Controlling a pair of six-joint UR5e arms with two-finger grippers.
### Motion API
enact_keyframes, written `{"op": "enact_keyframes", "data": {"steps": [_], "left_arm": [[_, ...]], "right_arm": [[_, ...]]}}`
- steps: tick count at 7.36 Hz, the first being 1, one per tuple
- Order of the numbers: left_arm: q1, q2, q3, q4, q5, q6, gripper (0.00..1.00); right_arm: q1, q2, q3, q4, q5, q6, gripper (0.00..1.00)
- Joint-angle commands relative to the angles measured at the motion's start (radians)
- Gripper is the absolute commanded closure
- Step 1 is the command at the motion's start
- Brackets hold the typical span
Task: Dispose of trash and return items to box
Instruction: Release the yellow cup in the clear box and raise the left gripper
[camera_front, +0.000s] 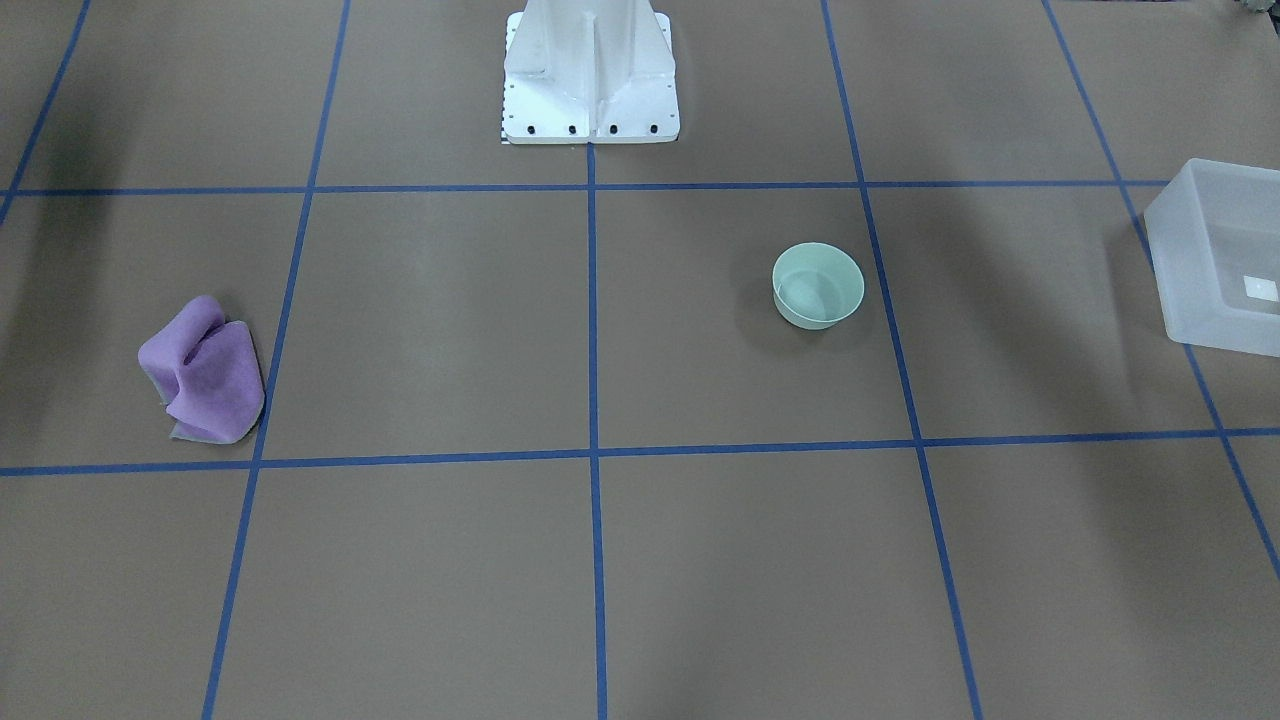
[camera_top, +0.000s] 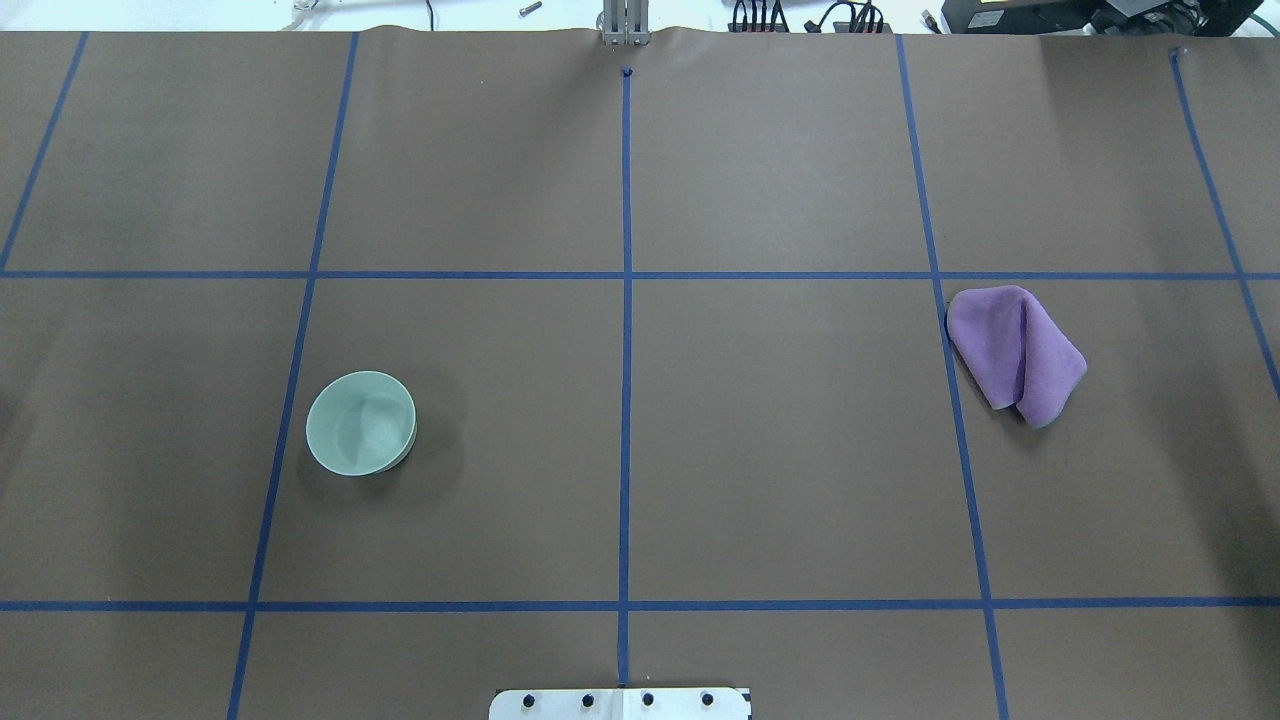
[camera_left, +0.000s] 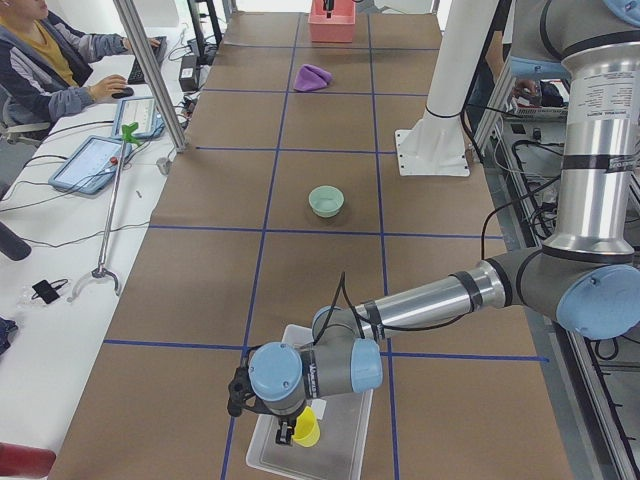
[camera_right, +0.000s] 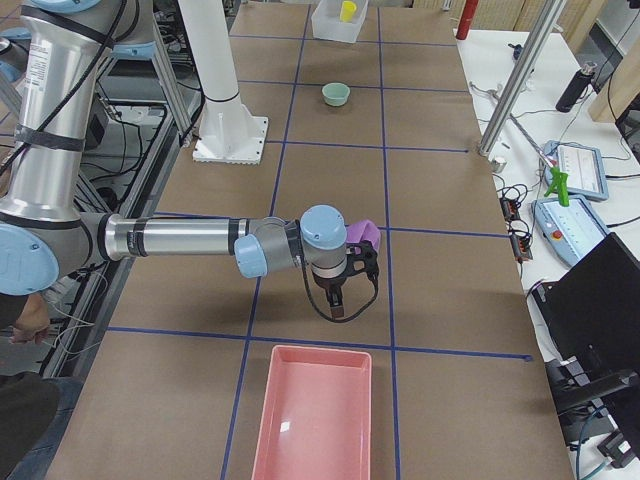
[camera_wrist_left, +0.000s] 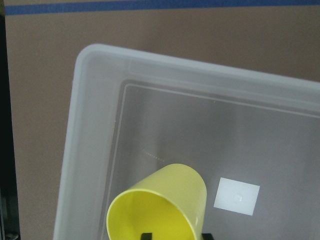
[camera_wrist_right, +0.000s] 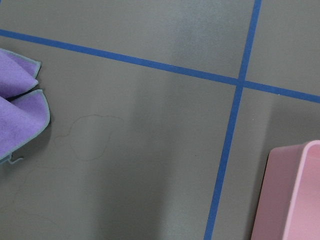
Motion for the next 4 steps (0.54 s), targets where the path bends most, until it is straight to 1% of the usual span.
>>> {"op": "enact_keyframes", "data": {"steps": [1, 2, 3, 4], "left_arm": [[0.000, 0.006, -0.334, 0.285, -0.022, -0.082, 0.03], [0.012, 0.012, -0.477, 0.337, -0.022, -0.220, 0.03], [0.081, 0.012, -0.554, 0.338, -0.028, -0.349, 0.03], [0.198, 0.000, -0.629, 0.328, -0.028, -0.550, 0.03]], "right_arm": [[0.000, 0.000, 0.000, -0.001, 0.001, 0.000, 0.00], [0.000, 0.000, 0.000, -0.001, 0.001, 0.000, 0.00], [0.000, 0.000, 0.000, -0.001, 0.001, 0.000, 0.00], [0.000, 0.000, 0.000, 0.001, 0.001, 0.000, 0.00]]}}
